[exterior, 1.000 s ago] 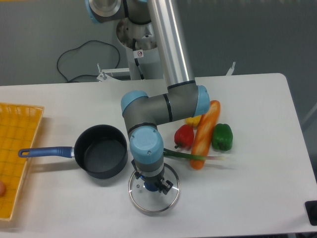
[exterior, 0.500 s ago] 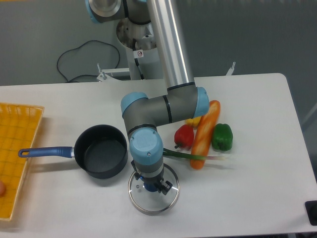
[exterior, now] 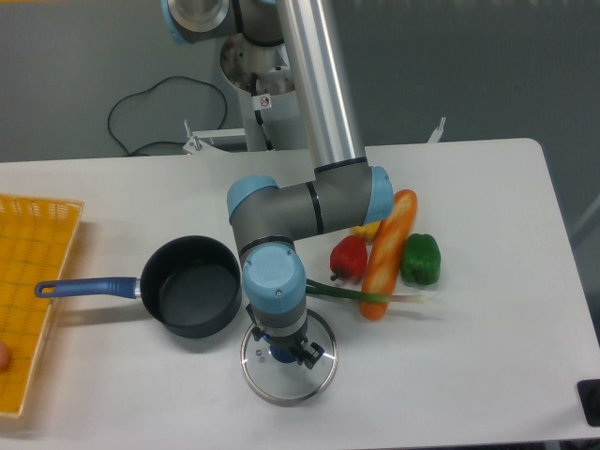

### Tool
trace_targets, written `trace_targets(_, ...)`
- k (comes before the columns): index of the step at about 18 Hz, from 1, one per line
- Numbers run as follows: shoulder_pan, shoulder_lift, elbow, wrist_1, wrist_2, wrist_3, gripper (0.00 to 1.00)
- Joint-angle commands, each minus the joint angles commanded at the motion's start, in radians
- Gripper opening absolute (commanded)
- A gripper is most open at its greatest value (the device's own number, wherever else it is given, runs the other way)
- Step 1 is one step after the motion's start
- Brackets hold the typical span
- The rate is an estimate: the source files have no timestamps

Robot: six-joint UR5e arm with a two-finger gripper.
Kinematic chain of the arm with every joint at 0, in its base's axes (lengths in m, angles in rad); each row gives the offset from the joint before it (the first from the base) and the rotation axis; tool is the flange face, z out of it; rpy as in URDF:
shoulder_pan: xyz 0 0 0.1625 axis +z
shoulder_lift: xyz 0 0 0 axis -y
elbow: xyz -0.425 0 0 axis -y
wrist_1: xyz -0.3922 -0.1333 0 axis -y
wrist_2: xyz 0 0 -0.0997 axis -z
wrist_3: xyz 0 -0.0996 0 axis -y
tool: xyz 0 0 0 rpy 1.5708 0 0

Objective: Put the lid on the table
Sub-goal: 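Hold the lid flat on the table and open the gripper, then lift the gripper up off the lid knob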

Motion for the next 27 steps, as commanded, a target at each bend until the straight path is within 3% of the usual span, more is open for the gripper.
trace_targets(9,0.0,-0.002,-0.003,0.0,0.0,0.0,0.54)
trace_targets(14,-0.002,-0.002,-0.003,0.002,0.0,0.003,0.68)
trace_targets(21,-0.002,-0.002,-0.003,0.002,0.0,0.005,0.76)
trace_targets(24,-0.002,0.0,-0.003,0.002,0.0,0.008,0.96)
trace_targets(27,-0.003,0.011,-0.005,0.0,-0.002,0.009,1.0)
